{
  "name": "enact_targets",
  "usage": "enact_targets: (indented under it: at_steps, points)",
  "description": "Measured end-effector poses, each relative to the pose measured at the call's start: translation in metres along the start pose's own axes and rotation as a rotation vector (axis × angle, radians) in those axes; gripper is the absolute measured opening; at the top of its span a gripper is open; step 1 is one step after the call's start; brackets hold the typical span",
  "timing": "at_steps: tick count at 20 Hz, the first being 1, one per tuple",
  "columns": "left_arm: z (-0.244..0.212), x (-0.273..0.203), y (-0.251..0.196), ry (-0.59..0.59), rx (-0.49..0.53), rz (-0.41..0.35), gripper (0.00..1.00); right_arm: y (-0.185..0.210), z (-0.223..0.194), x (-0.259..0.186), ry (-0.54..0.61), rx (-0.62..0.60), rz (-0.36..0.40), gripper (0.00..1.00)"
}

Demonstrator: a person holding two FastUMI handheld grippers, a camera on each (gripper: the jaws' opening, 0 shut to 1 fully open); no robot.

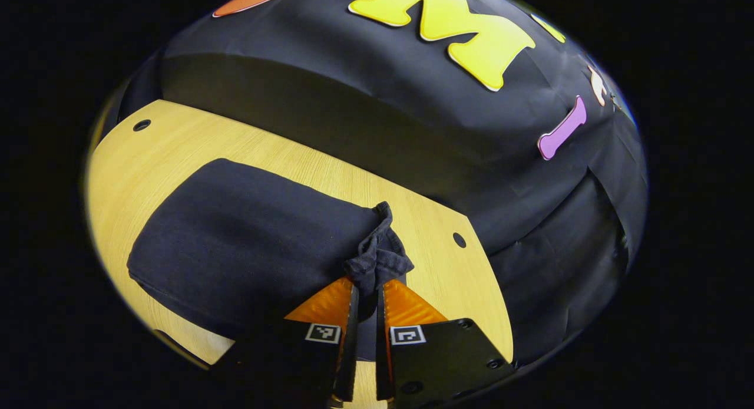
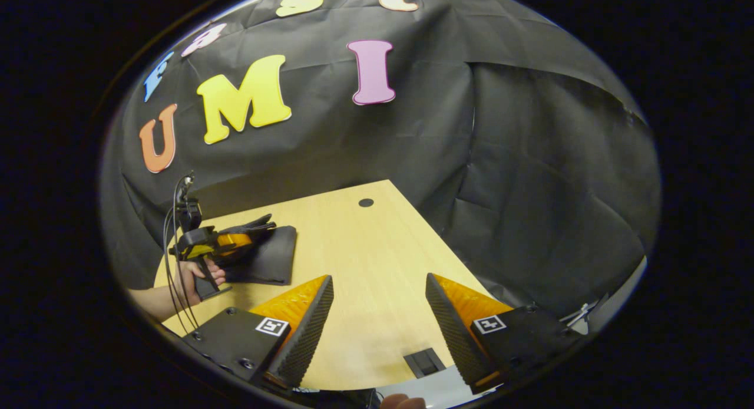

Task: Grasp the waist and the cuffs of the jeans and fold them to make the two legs overlap; first hold the waist and fold one-third of the jeans toward the cuffs, then hold the cuffs and fold the remaining one-third in the same direction to finish folding.

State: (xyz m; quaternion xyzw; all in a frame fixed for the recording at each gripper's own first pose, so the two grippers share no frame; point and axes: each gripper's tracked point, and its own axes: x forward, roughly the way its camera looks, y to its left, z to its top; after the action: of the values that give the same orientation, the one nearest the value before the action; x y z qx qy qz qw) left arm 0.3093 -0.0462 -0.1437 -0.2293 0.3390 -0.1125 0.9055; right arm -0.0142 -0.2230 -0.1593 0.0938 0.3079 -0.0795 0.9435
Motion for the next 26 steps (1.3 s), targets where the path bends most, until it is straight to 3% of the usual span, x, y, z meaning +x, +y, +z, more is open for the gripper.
enact_targets:
  at_steps: [1,2,3,4,5,7,9,10,11,12,15,16,17,19,20,22,26]
  points:
    - [-0.002,0.001,0.002,0.007,-0.003,0.006,0.32,0.000,-0.001,0.001,0.002,0.001,-0.002,0.98]
    - [-0.005,0.003,0.003,0.013,-0.009,0.008,0.18,-0.001,-0.001,0.002,0.004,0.003,-0.002,0.98]
    - [-0.007,0.004,0.003,0.020,-0.016,0.010,0.21,0.000,-0.001,0.003,0.005,0.003,-0.004,0.98]
    - [-0.009,0.006,0.004,0.027,-0.020,0.014,0.37,0.000,-0.001,0.003,0.005,0.003,-0.003,0.98]
    - [-0.013,0.006,0.004,0.035,-0.021,0.017,0.29,0.001,-0.002,0.005,0.006,0.003,-0.004,0.98]
    - [-0.014,0.008,0.005,0.037,-0.011,0.025,0.36,0.002,-0.001,0.005,0.007,0.003,-0.003,0.97]
    - [-0.016,0.009,0.005,0.033,0.022,0.029,0.36,0.004,-0.001,0.007,0.008,0.004,0.001,0.98]
    - [-0.017,0.009,0.006,0.036,0.042,0.036,0.22,0.005,-0.002,0.007,0.009,0.004,0.004,0.98]
    - [-0.019,0.007,0.006,0.039,0.058,0.043,0.36,0.007,-0.002,0.007,0.009,0.005,0.006,0.98]
    - [-0.020,0.007,0.003,0.044,0.066,0.039,0.23,0.008,-0.001,0.007,0.008,0.006,0.008,0.98]
    - [-0.020,0.003,-0.012,0.045,0.076,0.013,0.63,0.011,0.000,0.006,0.000,0.009,0.013,0.98]
    - [-0.020,0.003,-0.014,0.046,0.086,0.016,0.76,0.010,0.000,0.004,-0.005,0.011,0.014,0.93]
    - [-0.023,0.001,-0.013,0.048,0.097,0.022,0.90,0.011,0.001,0.004,-0.009,0.013,0.013,0.98]
    - [-0.022,-0.002,-0.014,0.051,0.104,0.025,0.90,0.012,0.002,0.000,-0.017,0.016,0.016,0.93]
    - [-0.021,-0.004,-0.016,0.045,0.109,0.019,0.90,0.014,0.002,-0.002,-0.021,0.016,0.018,0.98]
    - [-0.016,-0.016,-0.018,0.031,0.128,0.018,0.90,0.018,0.002,-0.003,-0.028,0.000,0.027,0.98]
    - [0.022,-0.056,-0.024,-0.081,0.220,0.030,0.90,0.046,0.022,-0.005,-0.084,-0.012,0.077,0.93]
